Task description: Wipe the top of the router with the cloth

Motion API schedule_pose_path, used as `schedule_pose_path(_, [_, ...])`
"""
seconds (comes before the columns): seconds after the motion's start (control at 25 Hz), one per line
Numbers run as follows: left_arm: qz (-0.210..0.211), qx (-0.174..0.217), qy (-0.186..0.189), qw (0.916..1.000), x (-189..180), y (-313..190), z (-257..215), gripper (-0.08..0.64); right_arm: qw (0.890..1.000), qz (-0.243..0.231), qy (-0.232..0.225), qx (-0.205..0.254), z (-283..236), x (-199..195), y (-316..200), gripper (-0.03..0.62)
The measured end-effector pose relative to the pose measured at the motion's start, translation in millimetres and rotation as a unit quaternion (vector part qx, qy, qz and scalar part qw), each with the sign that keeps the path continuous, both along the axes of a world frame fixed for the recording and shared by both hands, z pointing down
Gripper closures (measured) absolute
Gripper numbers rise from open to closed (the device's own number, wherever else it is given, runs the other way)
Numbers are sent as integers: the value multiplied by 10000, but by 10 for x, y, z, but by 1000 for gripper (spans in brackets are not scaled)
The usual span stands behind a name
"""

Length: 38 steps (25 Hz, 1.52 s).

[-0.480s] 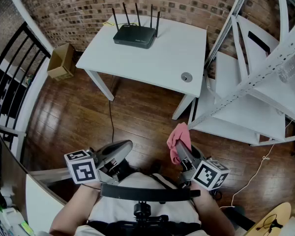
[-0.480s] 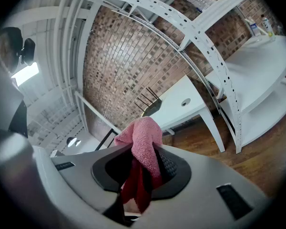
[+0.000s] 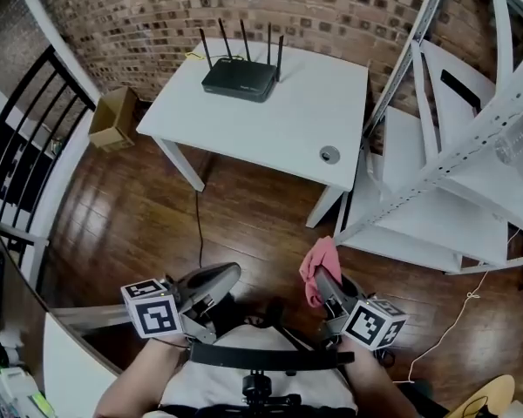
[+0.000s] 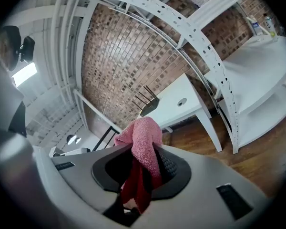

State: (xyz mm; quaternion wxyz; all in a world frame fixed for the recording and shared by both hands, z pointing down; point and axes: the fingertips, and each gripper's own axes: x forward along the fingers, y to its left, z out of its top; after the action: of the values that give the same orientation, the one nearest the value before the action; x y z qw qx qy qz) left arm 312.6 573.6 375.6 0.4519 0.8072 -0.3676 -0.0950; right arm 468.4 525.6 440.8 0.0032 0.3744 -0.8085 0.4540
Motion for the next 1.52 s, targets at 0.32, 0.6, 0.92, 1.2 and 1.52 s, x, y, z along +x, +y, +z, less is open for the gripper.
schedule_pose_path(0.32, [-27, 72, 203, 9998, -332, -353, 29, 552, 9997, -74, 224, 94, -76, -335, -274, 483])
schedule_pose_path(0.6, [74, 125, 180, 9997, -1090, -966, -36, 554, 9984, 28, 506, 268, -207, -1043, -938, 483])
schedule_pose_path(0.92, [-42, 202, 124, 9997, -2457, -1722, -53, 549, 9972, 89, 675, 315, -247, -2211, -1760, 483])
schedule_pose_path(1.2, [31, 154, 102, 9998, -3232, -2157, -50, 517, 9955, 17, 804, 509, -435, -3071, -2167, 483])
schedule_pose_path(1.52, [132, -24, 337, 9993, -3411, -2600, 111, 517, 9943, -168, 888, 560, -349, -3481, -2756, 483])
